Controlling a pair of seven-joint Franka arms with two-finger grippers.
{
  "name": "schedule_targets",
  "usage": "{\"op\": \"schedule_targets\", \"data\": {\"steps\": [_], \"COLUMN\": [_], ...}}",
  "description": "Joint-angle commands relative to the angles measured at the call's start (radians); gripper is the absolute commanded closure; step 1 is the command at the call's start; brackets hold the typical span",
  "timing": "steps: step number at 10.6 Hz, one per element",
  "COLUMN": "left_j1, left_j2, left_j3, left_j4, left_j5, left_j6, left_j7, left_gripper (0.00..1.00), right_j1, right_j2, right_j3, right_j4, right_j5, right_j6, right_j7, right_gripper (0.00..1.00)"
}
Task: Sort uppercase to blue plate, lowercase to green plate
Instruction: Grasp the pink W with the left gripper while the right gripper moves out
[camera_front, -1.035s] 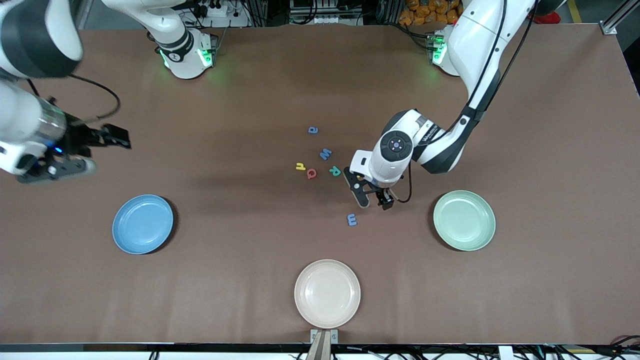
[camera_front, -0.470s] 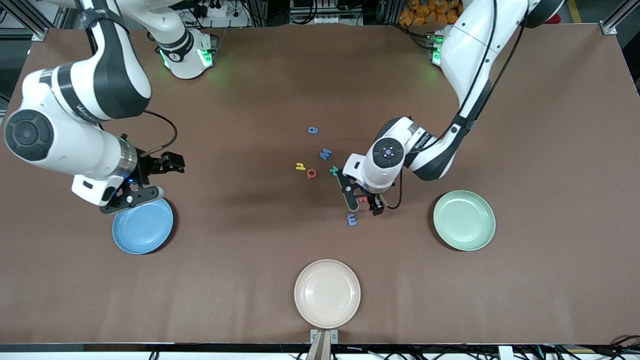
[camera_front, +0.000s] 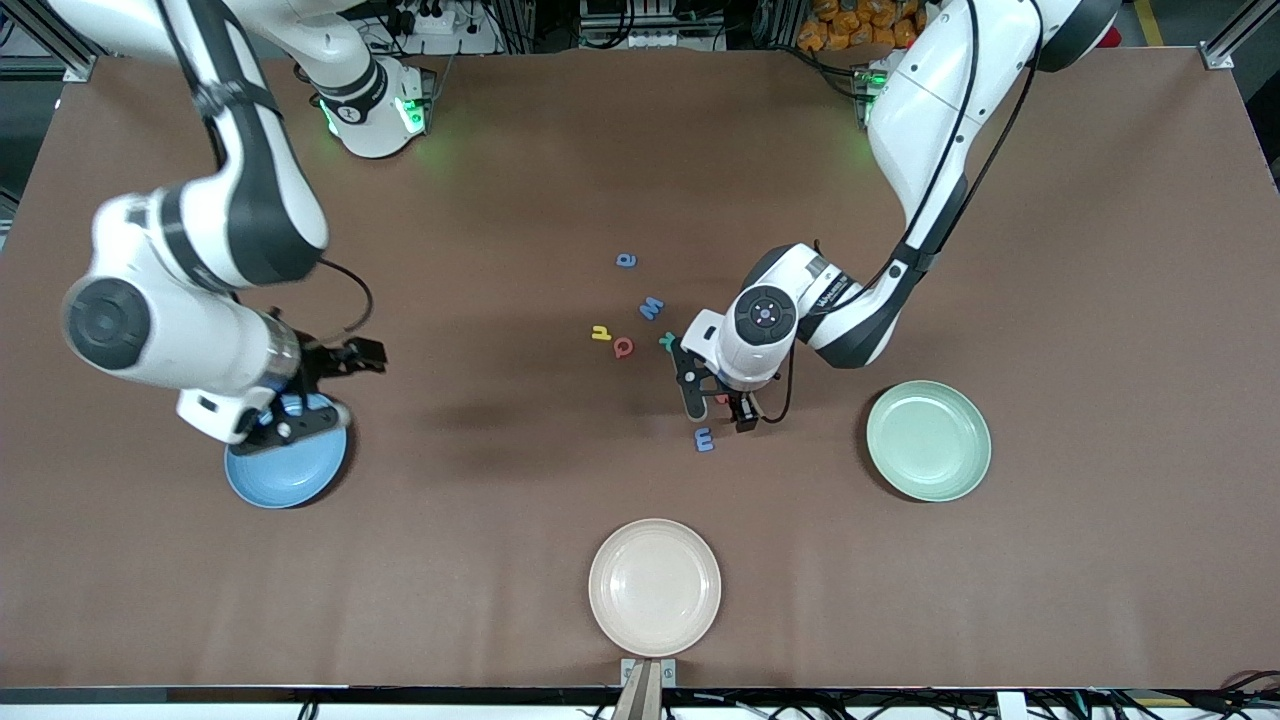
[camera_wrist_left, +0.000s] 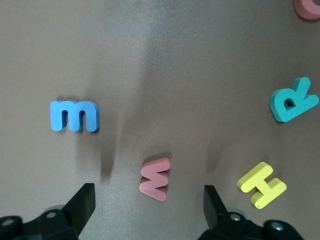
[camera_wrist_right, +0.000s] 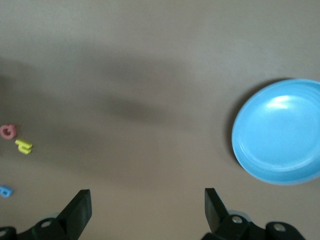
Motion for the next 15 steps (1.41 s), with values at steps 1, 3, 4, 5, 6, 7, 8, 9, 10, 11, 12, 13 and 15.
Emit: {"op": "schedule_targets", "data": {"steps": [1,3,4,5,6,7,8,9,10,11,12,13,15], "left_j1": [-0.015,-0.017,-0.017,-0.017,-0.017,-0.017,-0.017,-0.017,-0.017,-0.017,-0.017,-0.017,-0.018], "left_j2": [0.026,0.034,0.042,0.045,0.045,0.045,0.045,0.045,0.045,0.045,0.045,0.046,0.051], "left_j3": [-0.001,-0.001,-0.001,-0.001,-0.001,-0.001,-0.001,-0.001,-0.001,-0.001,-0.001,-0.001,-0.001], "left_j4": [0.035,0.043,0.053,0.054,0.054,0.054,0.054,0.054,0.052,0.052,0.049,0.049,0.049], "left_j5": [0.022,0.032,0.037,0.037,0.037,0.040,0.049,0.052,0.054,0.057,0.058,0.059,0.059], "left_j6": [0.003,0.005,0.005,0.005,0.005,0.005,0.005,0.005,0.005,0.005,0.005,0.005,0.005], "left_j7": [0.019,0.045,0.065,0.070,0.071,0.073,0.085,0.087,0.087,0.087,0.088,0.087,0.082], "left_gripper": [0.14,0.22,0.25,0.26,0.28,0.29,0.32,0.32,0.32,0.32,0.32,0.33,0.33], "right_j1": [0.058,0.077,0.086,0.088,0.086,0.085,0.081,0.078,0.084,0.083,0.072,0.071,0.058], "right_j2": [0.070,0.079,0.079,0.079,0.081,0.084,0.086,0.086,0.087,0.092,0.099,0.106,0.106], "right_j3": [-0.003,-0.003,-0.003,-0.003,-0.003,-0.005,-0.005,-0.005,-0.005,-0.005,-0.005,-0.005,-0.005], "right_j4": [0.020,0.020,0.018,0.017,0.017,0.013,0.015,0.017,0.018,0.020,0.020,0.020,0.029], "right_j5": [0.019,0.019,0.018,0.018,0.018,0.016,0.013,0.015,0.010,0.006,0.012,0.013,0.015], "right_j6": [0.071,0.070,0.070,0.070,0.071,0.070,0.071,0.074,0.074,0.074,0.073,0.073,0.071], "right_j7": [0.006,0.008,0.006,0.006,0.006,0.005,0.005,0.005,0.005,-0.003,-0.007,-0.004,-0.004], "right_gripper": [0.00,0.00,0.00,0.00,0.00,0.00,0.00,0.00,0.00,0.00,0.00,0.00,0.00]}}
